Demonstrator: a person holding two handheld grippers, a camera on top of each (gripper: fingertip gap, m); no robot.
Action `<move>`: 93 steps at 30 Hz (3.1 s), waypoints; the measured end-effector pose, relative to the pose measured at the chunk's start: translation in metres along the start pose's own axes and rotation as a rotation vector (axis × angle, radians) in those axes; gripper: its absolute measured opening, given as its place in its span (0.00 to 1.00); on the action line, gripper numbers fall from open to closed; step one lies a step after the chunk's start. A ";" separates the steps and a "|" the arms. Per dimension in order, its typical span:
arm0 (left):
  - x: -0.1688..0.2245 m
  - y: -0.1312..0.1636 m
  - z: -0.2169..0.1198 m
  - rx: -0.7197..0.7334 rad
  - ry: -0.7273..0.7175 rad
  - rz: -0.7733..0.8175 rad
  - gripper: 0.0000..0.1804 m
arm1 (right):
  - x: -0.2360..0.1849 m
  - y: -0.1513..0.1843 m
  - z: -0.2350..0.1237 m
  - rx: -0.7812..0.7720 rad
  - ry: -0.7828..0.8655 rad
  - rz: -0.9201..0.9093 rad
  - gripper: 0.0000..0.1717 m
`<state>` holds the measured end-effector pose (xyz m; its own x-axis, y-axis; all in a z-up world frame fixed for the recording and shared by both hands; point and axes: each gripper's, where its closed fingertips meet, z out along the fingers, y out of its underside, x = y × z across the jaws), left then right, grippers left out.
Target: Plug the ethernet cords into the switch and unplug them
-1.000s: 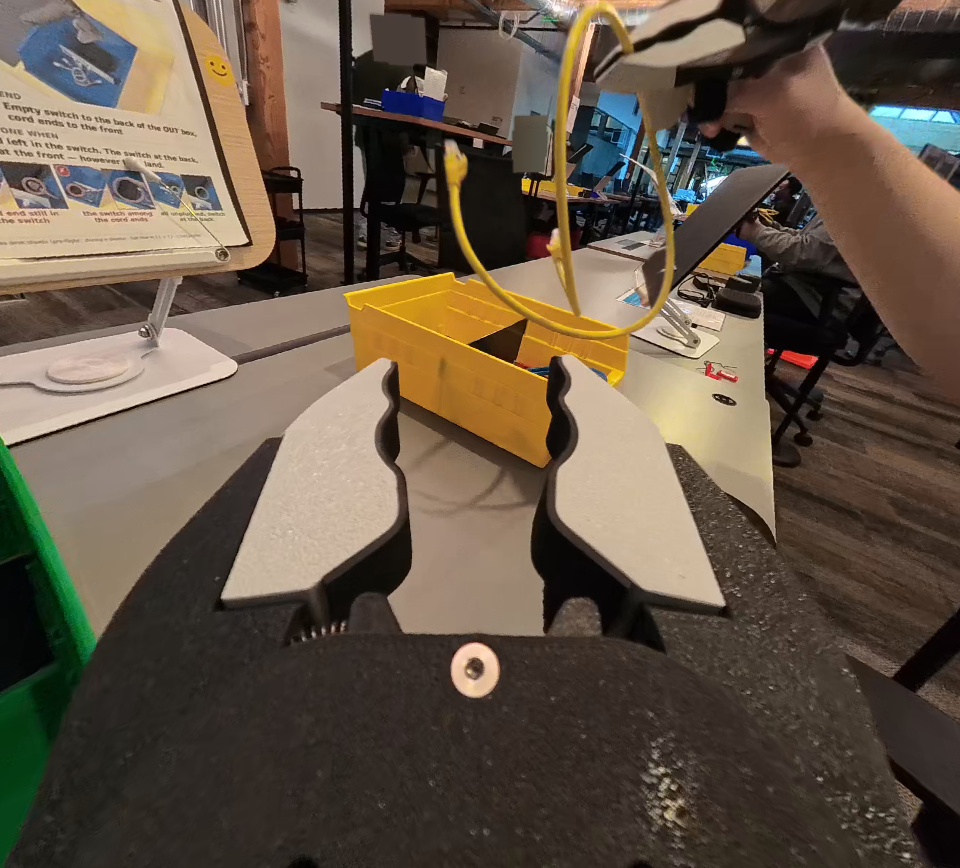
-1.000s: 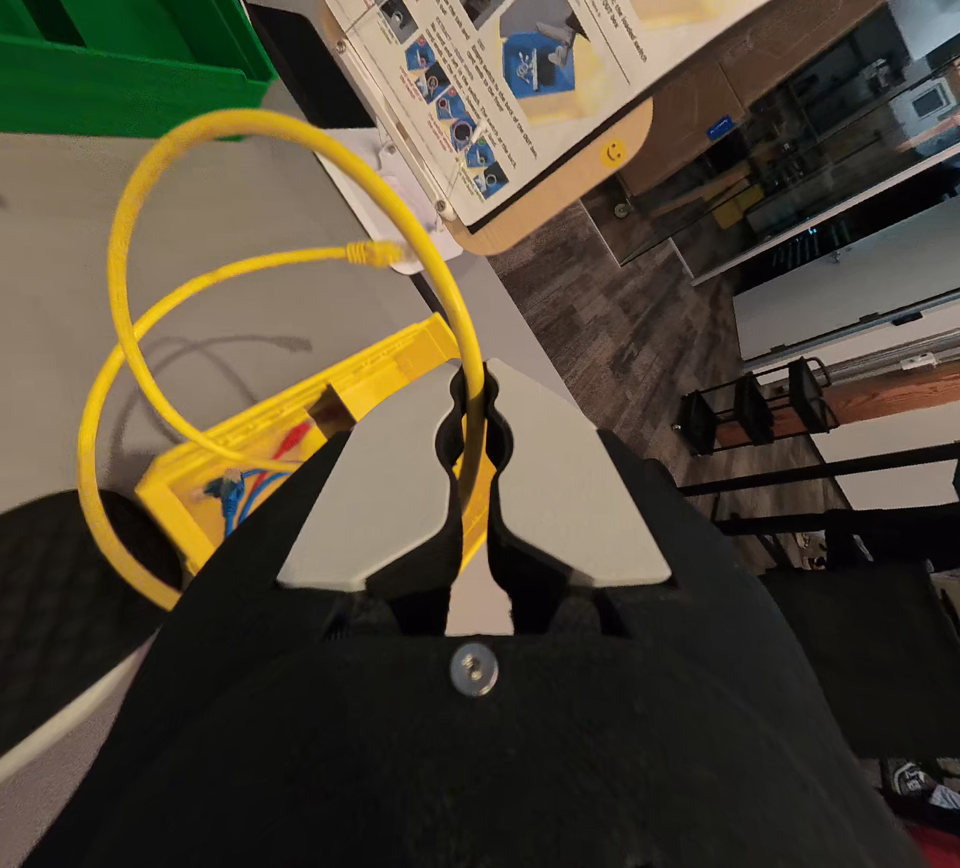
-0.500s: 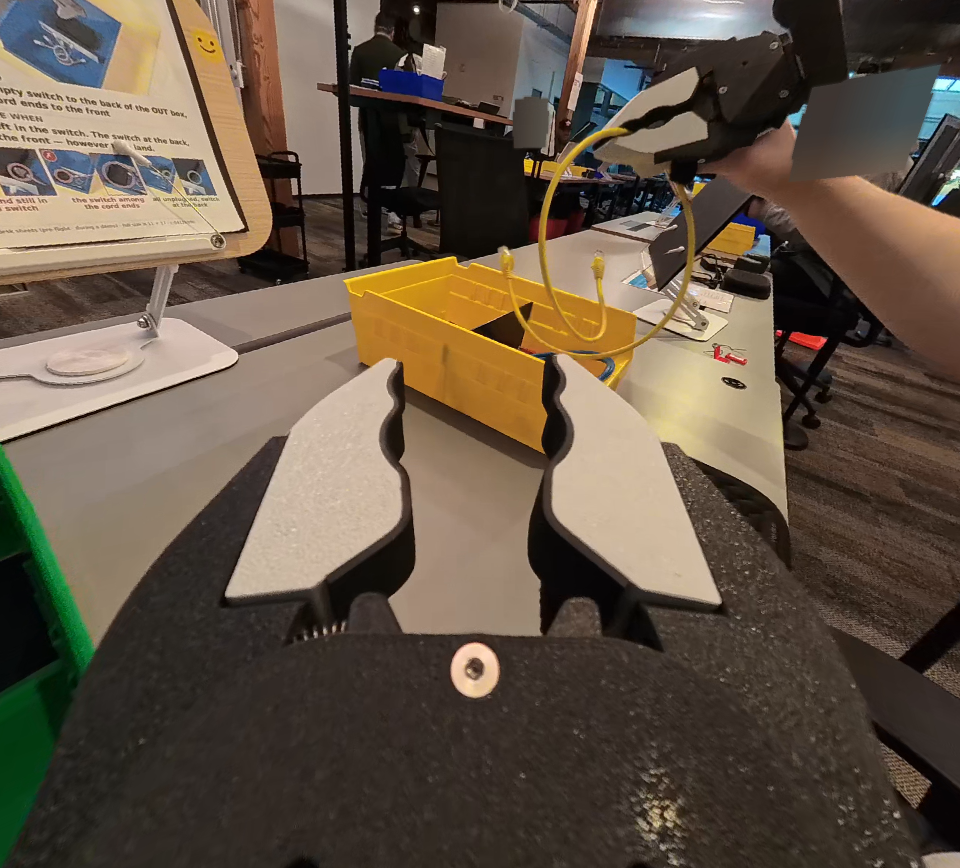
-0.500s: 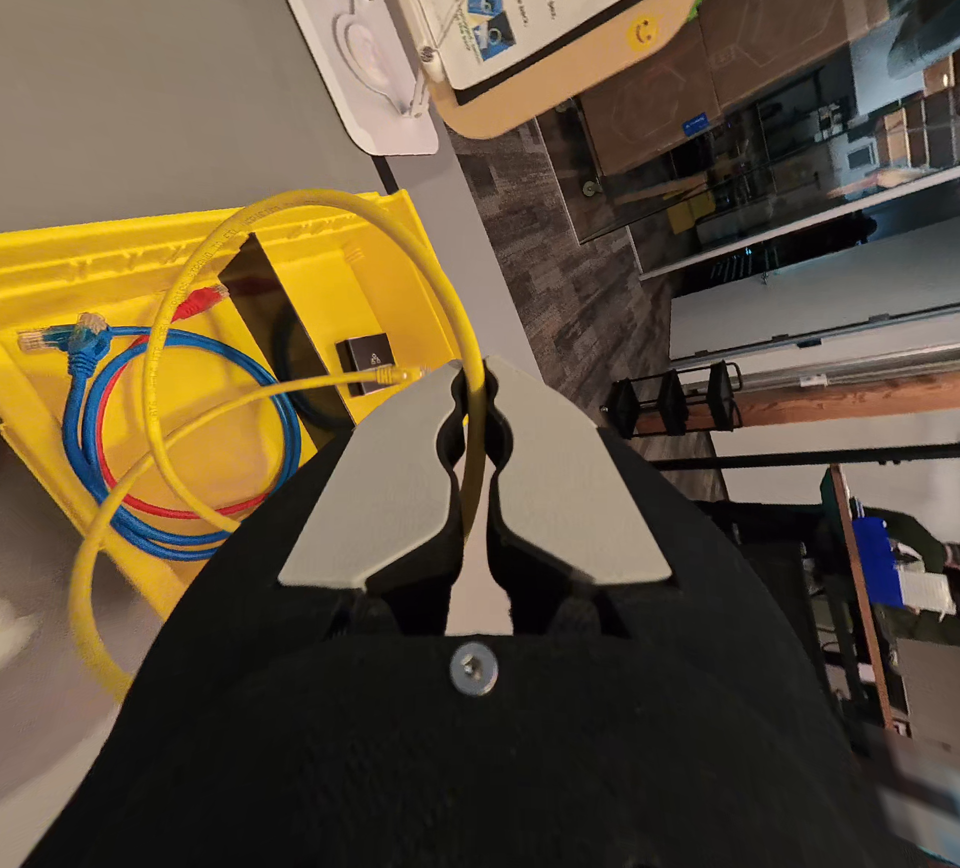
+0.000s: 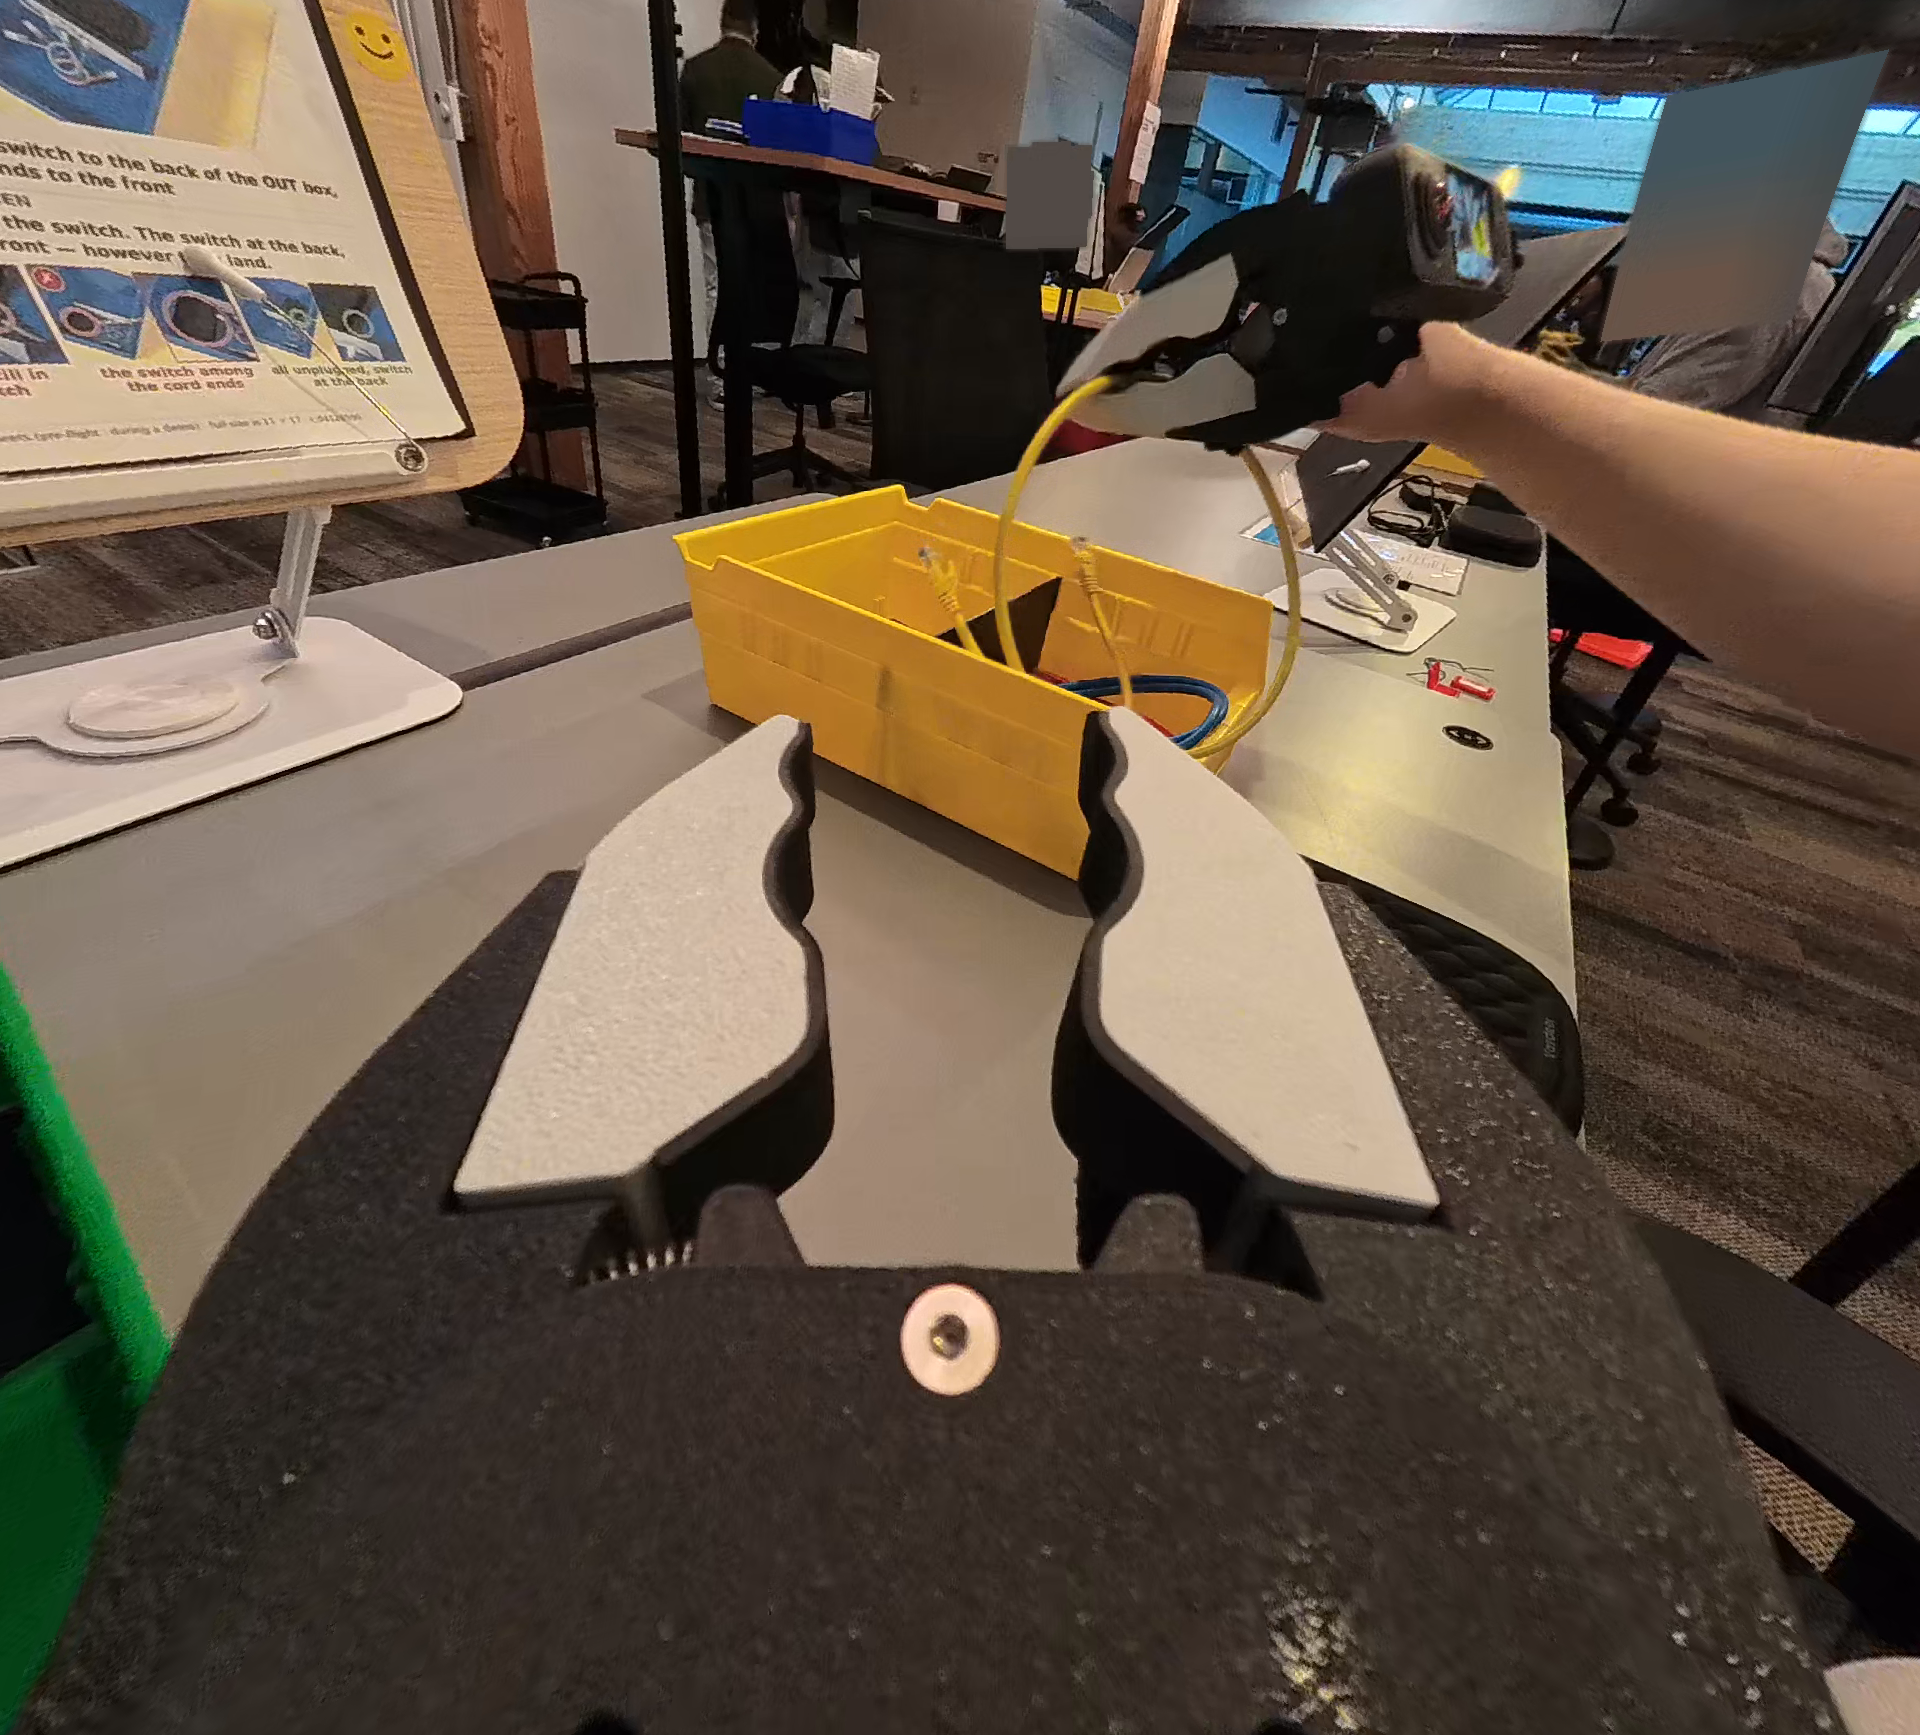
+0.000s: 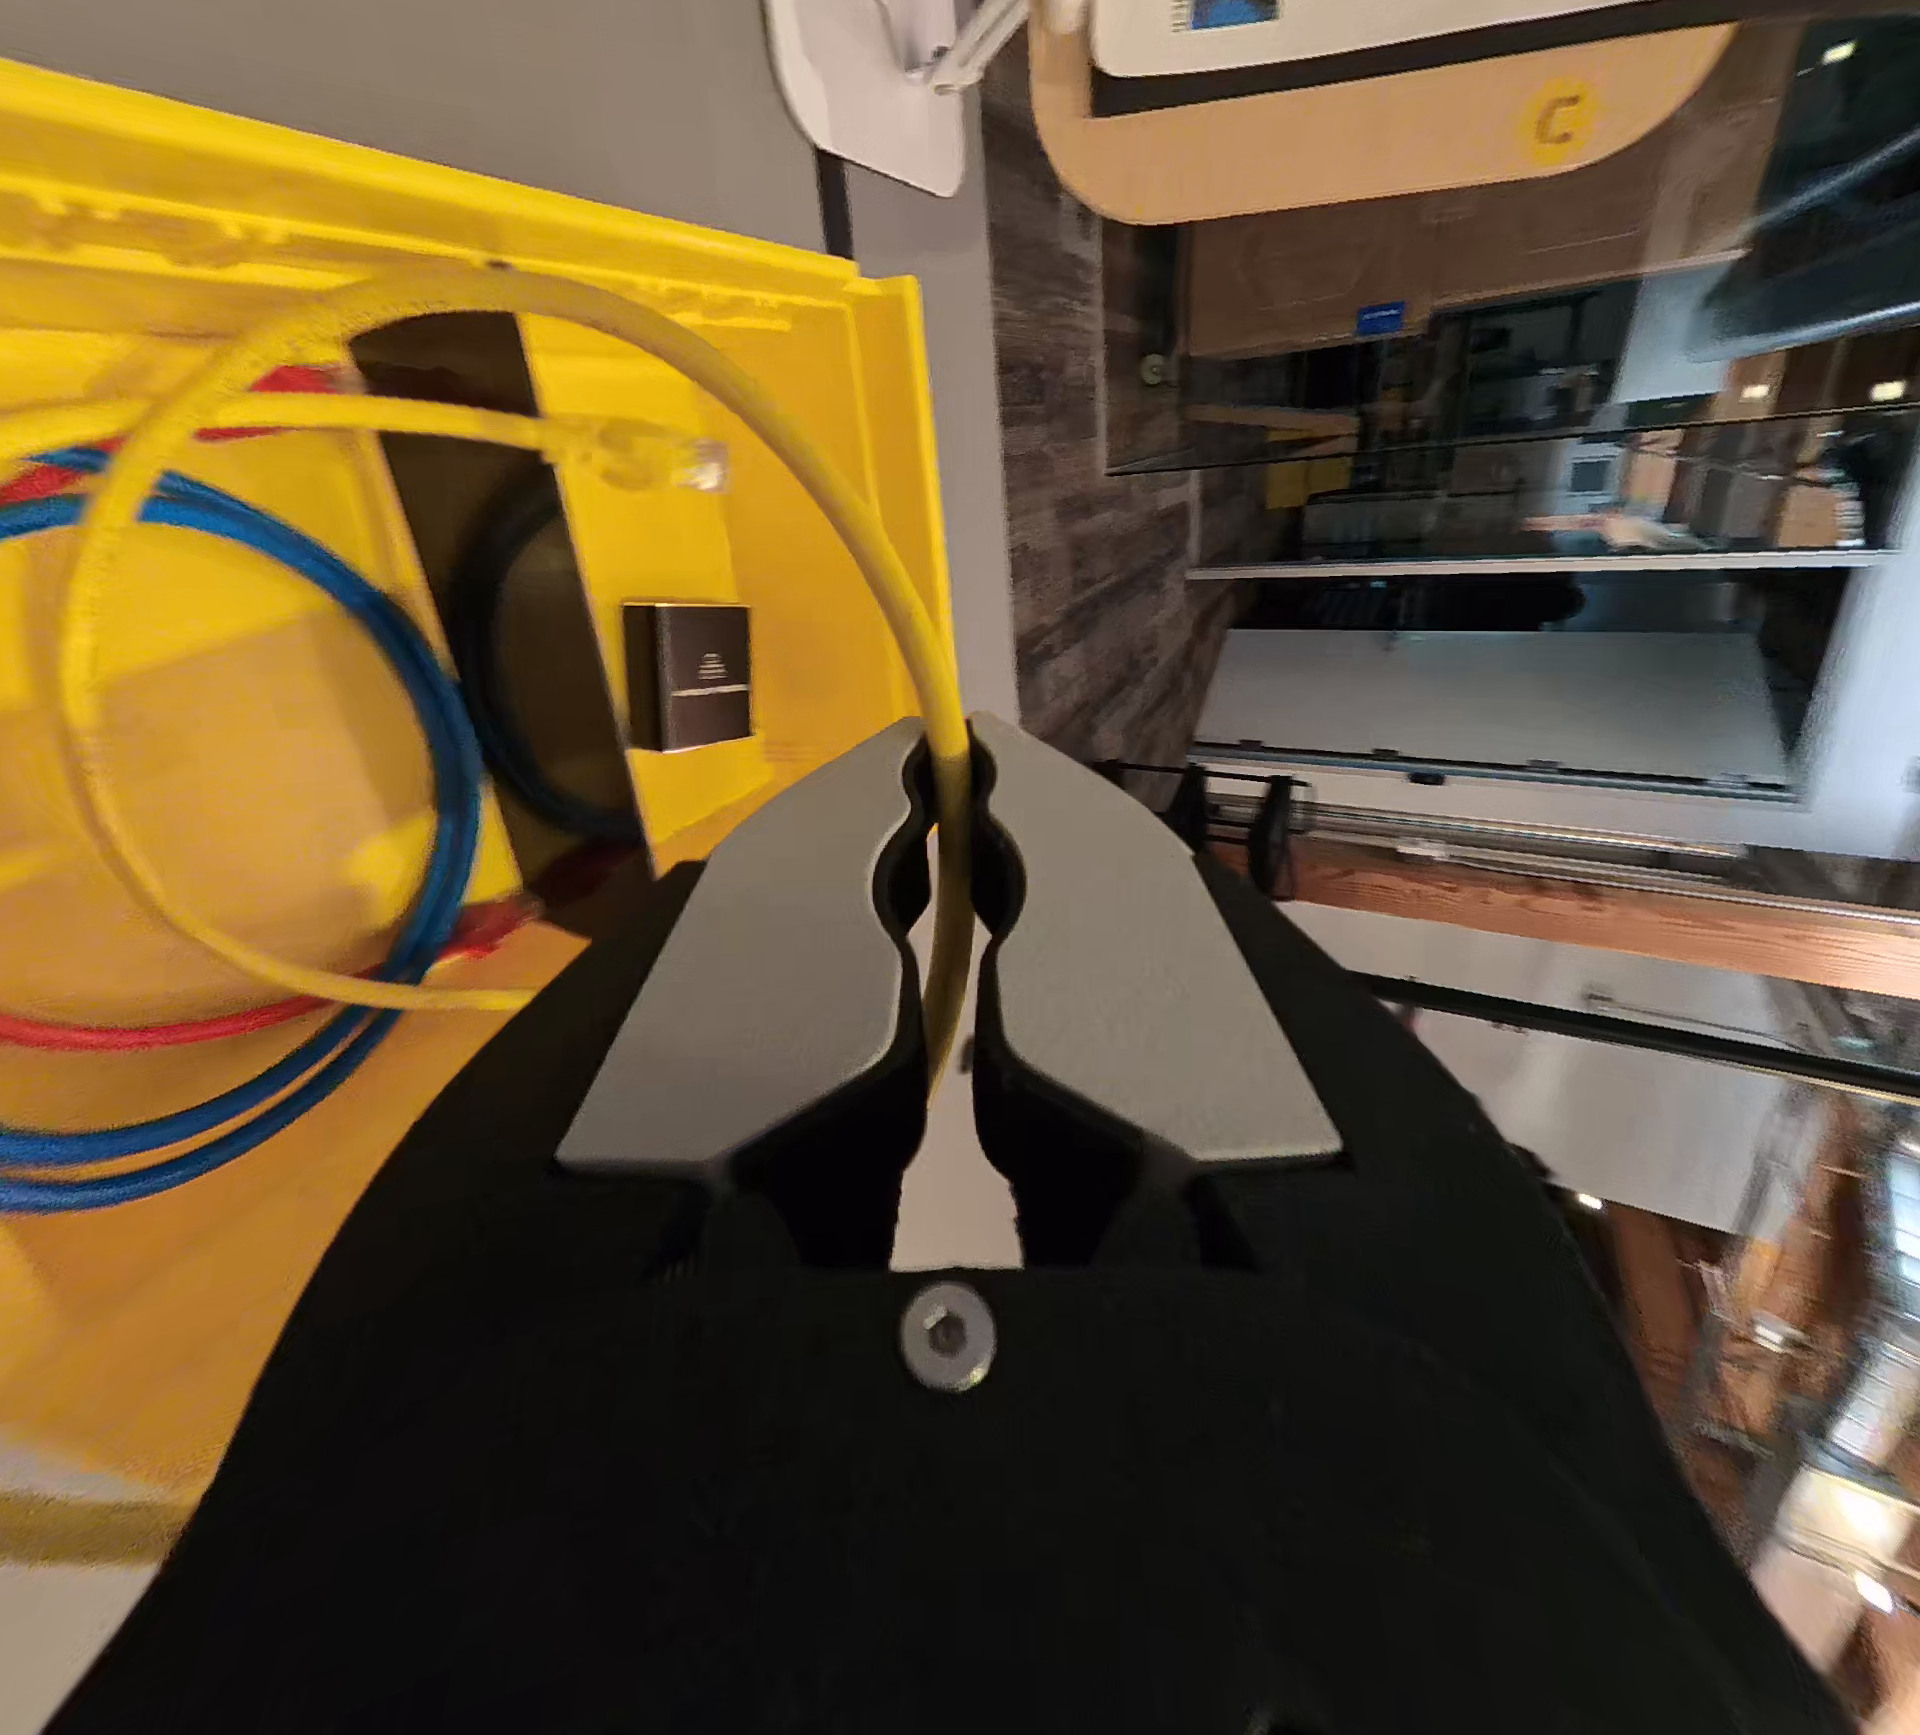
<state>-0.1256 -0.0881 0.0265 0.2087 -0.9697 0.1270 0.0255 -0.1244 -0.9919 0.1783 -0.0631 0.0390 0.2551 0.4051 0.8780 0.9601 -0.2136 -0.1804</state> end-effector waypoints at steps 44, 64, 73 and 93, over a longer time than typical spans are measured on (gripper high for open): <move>0.002 0.006 0.004 -0.029 0.001 0.034 0.26 | -0.071 -0.034 0.079 0.019 -0.240 -0.290 0.04; 0.003 0.016 0.009 -0.087 -0.022 0.102 0.27 | -0.064 -0.011 0.095 -0.055 -0.183 -0.212 0.15; 0.004 0.024 0.013 -0.125 -0.028 0.127 0.28 | -0.030 -0.012 0.062 -0.041 -0.110 -0.161 0.21; 0.001 0.031 0.020 -0.165 -0.033 0.126 0.28 | -0.044 0.007 0.023 0.055 -0.174 0.248 0.11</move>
<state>-0.1045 -0.0887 -0.0042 0.2321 -0.9727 -0.0012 -0.1629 -0.0377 -0.9859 0.1766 -0.0624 -0.0113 0.4933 0.4935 0.7163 0.8698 -0.2786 -0.4071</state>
